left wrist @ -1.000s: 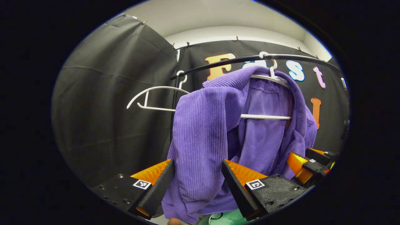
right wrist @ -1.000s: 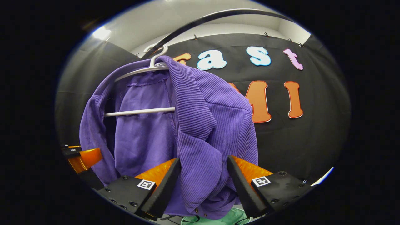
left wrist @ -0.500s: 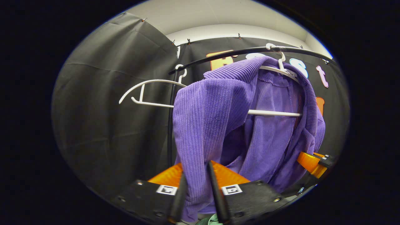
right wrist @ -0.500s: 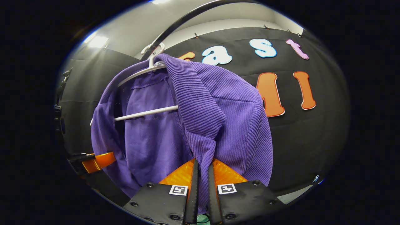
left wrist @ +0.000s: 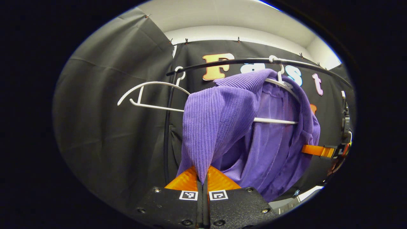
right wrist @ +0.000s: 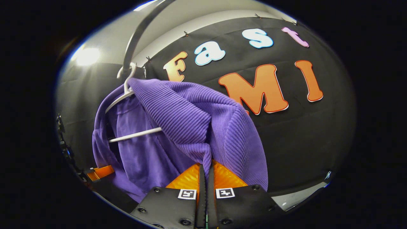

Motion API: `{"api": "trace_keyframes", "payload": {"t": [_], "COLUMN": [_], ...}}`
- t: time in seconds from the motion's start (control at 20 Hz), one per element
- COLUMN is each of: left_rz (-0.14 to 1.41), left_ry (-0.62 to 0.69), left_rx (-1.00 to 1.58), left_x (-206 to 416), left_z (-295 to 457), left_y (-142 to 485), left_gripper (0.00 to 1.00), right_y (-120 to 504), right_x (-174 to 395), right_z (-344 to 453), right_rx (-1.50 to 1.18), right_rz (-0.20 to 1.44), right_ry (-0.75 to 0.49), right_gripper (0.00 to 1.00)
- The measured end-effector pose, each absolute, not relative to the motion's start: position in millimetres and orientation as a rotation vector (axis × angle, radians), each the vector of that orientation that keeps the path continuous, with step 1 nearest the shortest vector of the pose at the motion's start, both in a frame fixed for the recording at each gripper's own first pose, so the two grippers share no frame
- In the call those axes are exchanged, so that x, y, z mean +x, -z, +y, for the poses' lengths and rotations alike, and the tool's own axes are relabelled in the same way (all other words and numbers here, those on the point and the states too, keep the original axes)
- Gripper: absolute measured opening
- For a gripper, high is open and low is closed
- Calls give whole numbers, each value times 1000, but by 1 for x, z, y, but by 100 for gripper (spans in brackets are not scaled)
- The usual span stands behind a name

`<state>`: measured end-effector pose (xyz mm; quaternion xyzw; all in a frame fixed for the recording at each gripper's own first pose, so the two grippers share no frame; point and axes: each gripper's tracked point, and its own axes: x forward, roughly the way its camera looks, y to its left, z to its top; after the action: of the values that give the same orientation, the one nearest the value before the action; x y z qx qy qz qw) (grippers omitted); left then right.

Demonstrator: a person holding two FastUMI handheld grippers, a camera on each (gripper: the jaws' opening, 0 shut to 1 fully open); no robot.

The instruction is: Grasp the clothes on the hanger with both hands and then place them into the laundry hamper below.

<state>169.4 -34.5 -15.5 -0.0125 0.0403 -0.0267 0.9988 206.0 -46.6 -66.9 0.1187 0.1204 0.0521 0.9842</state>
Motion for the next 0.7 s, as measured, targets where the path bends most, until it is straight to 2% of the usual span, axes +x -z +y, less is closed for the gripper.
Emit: {"api": "trace_keyframes", "payload": {"t": [0.3, 0.7], "left_rz": [54, -35], "left_ry": [20, -56], "left_rx": [-19, 15], "left_x": [157, 159], "left_z": [1, 44], "left_y": [-19, -78], "left_gripper": [0, 0], "right_y": [45, 8], "right_x": [216, 240], "right_z": [-78, -113], "right_rx": [295, 480], "right_rz": [329, 342], "right_ry": [-119, -132], "right_gripper": [9, 9]}}
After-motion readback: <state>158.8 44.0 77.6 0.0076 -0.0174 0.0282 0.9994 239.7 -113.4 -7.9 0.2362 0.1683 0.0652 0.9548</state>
